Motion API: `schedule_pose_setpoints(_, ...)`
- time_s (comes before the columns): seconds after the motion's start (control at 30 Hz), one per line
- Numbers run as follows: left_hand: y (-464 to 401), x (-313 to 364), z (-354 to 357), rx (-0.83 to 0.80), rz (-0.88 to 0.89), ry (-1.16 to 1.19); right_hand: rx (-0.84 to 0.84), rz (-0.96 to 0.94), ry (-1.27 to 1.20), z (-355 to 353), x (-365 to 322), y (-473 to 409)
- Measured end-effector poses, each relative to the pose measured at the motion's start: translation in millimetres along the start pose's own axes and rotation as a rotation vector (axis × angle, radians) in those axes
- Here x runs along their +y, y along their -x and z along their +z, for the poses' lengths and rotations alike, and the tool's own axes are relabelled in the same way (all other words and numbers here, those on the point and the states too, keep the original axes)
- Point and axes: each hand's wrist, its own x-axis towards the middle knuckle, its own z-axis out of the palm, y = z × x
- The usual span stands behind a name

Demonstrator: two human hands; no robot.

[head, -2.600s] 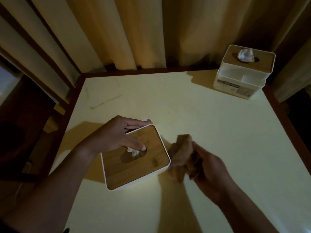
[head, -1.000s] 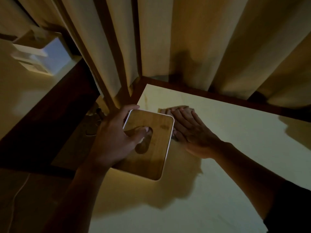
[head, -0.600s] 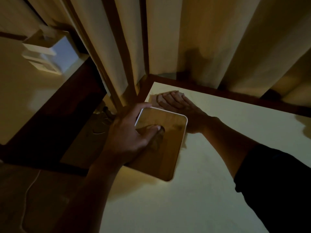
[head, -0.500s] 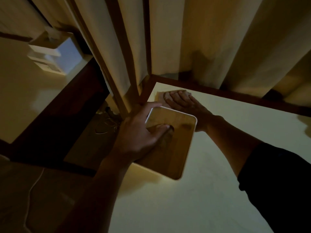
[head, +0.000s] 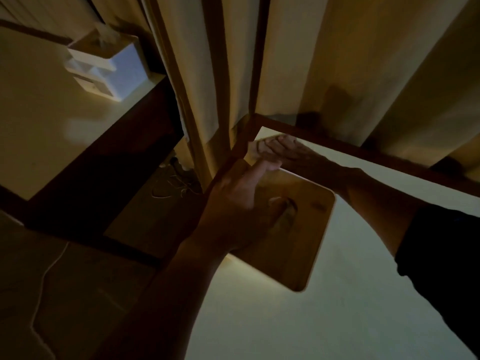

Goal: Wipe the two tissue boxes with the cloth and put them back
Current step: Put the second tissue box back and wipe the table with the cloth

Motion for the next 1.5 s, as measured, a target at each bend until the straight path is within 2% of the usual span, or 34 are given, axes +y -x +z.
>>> schedule_pose_setpoints(0.03,0.6,0.6,-0.8,0.009,0.002,0.021,-0.025,-0.023,-0.155,-4.1,4.5,-1.7)
schedule_pose_setpoints(0.1,1.4,2.1,-2.2,0.004,-0.008,0.045,-0.014,-0.041,-0.313,-5.2,4.8,2.8)
schedule_pose_setpoints(0.17,2.1,4.2,-2.5,0.013,-0.028,0.038,0.011,0.061,-0.385,-18.2,-0.6,22.7)
schedule_pose_setpoints(0.23,2.4,7.1,-3.0,0.016,-0.055,0.04,-0.061,0.076,-0.406,-26.7,2.1,50.6)
schedule_pose_setpoints(0.33,2.5,10.7,-2.8,0.003,-0.086,0.056,-0.262,0.354,-0.527,-37.9,2.2,102.6)
schedule_pose_setpoints(0.4,2.8,11.0,-1.6,-0.004,-0.11,0.058,-0.244,0.477,-0.603,-37.6,-4.0,136.9)
schedule_pose_setpoints(0.47,3.2,11.4,-1.6,-0.003,-0.114,0.061,-0.228,0.5,-0.587,-38.8,-11.2,157.0)
schedule_pose_setpoints(0.57,3.3,10.8,-1.6,0.003,-0.096,0.069,-0.318,0.655,-0.672,-58.7,-41.0,150.1)
schedule_pose_setpoints(0.63,3.5,9.6,-1.9,-0.003,-0.108,0.084,-0.3,0.591,-0.68,-75.2,-69.5,158.9)
schedule_pose_setpoints(0.7,4.3,11.5,-3.0,-0.012,-0.119,0.104,-0.208,0.506,-0.651,-98.0,-98.2,183.2)
schedule_pose_setpoints(0.83,5.2,17.6,-3.0,-0.007,-0.122,0.097,-0.12,0.553,-0.68,-146.3,-168.6,215.0)
schedule_pose_setpoints(0.9,6.6,21.3,-3.3,-0.007,-0.144,0.095,-0.083,0.515,-0.683,-165.0,-203.9,209.2)
schedule_pose_setpoints(1.03,8.3,27.4,-3.0,-0.017,-0.152,0.104,-0.013,0.465,-0.7,-182.2,-221.6,233.8)
schedule_pose_setpoints(1.13,7.6,27.8,-3.9,-0.02,-0.18,0.104,-0.072,0.58,-0.672,-178.7,-207.5,307.1)
schedule_pose_setpoints(1.33,5.9,27.9,-1.3,-0.017,-0.176,0.096,-0.323,1.072,-0.638,-181.8,-173.5,476.9)
schedule_pose_setpoints(1.4,6.4,28.6,-0.2,-0.011,-0.174,0.092,-0.383,1.118,-0.626,-180.0,-178.8,483.5)
schedule_pose_setpoints(1.5,8.0,32.3,2.6,-0.002,-0.175,0.11,-0.302,1.061,-0.572,-171.7,-192.7,441.1)
